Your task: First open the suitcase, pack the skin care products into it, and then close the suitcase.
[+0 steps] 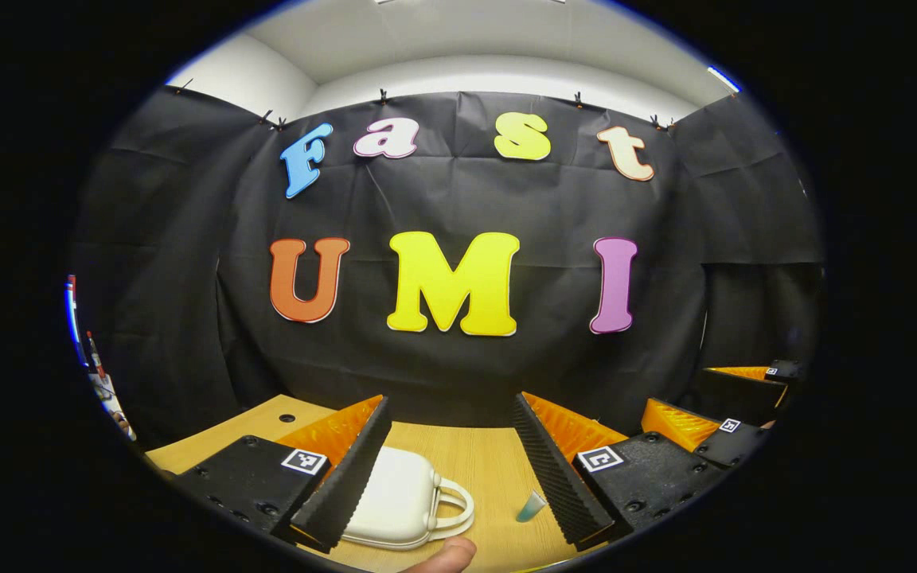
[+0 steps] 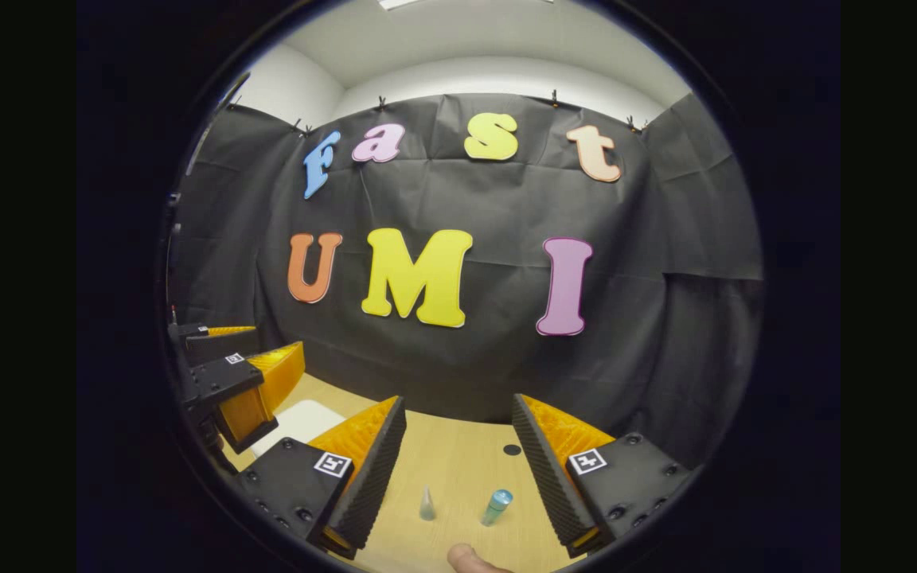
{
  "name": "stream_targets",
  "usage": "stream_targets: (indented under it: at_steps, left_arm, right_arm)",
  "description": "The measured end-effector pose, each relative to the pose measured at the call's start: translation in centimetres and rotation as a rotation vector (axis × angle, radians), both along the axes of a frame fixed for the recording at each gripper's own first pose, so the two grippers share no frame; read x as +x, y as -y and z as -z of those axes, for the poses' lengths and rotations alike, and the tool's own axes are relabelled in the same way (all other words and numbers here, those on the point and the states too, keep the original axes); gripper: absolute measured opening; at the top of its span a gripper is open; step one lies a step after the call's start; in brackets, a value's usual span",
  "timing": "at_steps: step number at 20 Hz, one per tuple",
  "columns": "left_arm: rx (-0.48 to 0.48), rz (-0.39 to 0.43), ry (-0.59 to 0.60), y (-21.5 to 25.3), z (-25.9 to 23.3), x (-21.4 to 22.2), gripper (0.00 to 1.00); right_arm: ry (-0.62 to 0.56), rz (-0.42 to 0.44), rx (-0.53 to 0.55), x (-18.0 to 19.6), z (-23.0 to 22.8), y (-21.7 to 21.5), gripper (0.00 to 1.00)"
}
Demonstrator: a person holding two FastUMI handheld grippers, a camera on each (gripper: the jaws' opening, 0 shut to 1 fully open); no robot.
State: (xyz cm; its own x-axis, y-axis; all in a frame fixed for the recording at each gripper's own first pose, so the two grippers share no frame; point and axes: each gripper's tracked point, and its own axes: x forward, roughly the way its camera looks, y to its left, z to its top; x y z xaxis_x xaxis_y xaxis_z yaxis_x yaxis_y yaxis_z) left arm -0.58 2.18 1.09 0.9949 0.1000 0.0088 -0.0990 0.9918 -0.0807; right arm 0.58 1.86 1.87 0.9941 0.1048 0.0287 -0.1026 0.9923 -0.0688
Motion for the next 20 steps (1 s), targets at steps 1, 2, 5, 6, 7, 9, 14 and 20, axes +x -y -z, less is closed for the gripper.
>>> stream_targets:
  at_steps: [1,2,5,6,7,9,14,20]
  left_arm:
    - [-0.002,0.0,-0.003,0.0,0.1,0.1,0.98]
    - [-0.002,-0.001,-0.006,-0.1,0.2,0.0,0.98]
    - [0.002,-0.002,-0.008,-0.1,0.3,0.1,0.98]
    - [0.003,0.001,-0.009,0.1,0.4,0.1,0.98]
    - [0.004,0.002,-0.01,0.2,0.4,0.2,0.98]
    - [0.008,0.006,-0.009,0.3,0.3,0.4,0.98]
    - [0.012,0.007,-0.007,0.3,0.3,0.6,0.98]
    - [0.012,0.008,-0.014,0.4,0.4,1.0,0.98]
  right_arm:
    - [-0.002,0.001,0.0,0.0,0.1,0.0,0.8]
    - [-0.003,0.003,0.002,0.0,0.2,0.1,0.8]
    - [-0.004,0.01,0.007,0.0,0.3,0.4,0.8]
    - [-0.006,0.012,0.01,0.1,0.4,0.5,0.8]
    - [-0.008,0.015,0.012,0.1,0.4,0.5,0.8]
    - [-0.011,0.018,0.012,0.2,0.5,0.6,0.8]
    - [-0.009,0.022,0.015,0.5,0.5,0.8,0.81]
    - [-0.013,0.023,0.013,1.0,0.6,1.0,0.8]
